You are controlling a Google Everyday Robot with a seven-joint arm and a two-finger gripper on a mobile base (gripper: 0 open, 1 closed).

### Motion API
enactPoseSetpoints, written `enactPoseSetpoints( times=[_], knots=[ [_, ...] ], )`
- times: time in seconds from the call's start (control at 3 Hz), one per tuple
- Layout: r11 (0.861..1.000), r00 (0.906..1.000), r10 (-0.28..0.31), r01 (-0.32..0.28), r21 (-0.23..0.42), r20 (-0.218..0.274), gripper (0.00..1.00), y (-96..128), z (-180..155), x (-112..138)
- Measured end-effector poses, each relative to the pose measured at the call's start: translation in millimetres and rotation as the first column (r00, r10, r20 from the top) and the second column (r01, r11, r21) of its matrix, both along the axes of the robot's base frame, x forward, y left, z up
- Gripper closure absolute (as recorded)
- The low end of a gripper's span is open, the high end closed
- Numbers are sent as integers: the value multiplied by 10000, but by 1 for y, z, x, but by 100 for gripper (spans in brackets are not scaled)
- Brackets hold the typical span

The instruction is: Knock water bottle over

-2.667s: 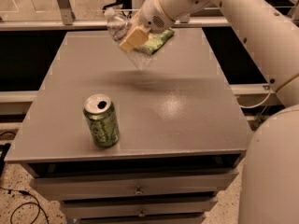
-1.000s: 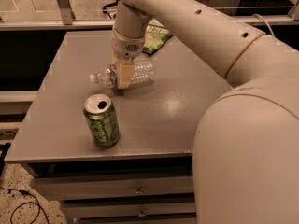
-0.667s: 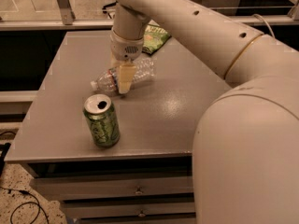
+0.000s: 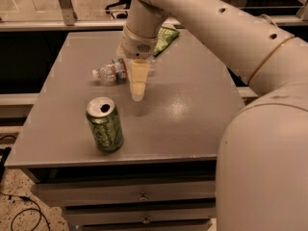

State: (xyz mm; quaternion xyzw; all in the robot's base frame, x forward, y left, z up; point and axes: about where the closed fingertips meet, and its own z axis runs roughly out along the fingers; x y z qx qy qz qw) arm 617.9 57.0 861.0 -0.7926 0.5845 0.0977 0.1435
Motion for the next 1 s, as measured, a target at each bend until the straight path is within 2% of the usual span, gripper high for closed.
enactPoseSetpoints(
  times=[0.33,0.67,1.0],
  knots=[
    [9812,9964,-765,816,1748,-359,0,-24,23,-3],
    [9546,9903,-1264,1370,2647,-569,0,-41,36,-2],
    [8491,9826,-1605,1856,4946,-932,0,-63,58,0]
  ],
)
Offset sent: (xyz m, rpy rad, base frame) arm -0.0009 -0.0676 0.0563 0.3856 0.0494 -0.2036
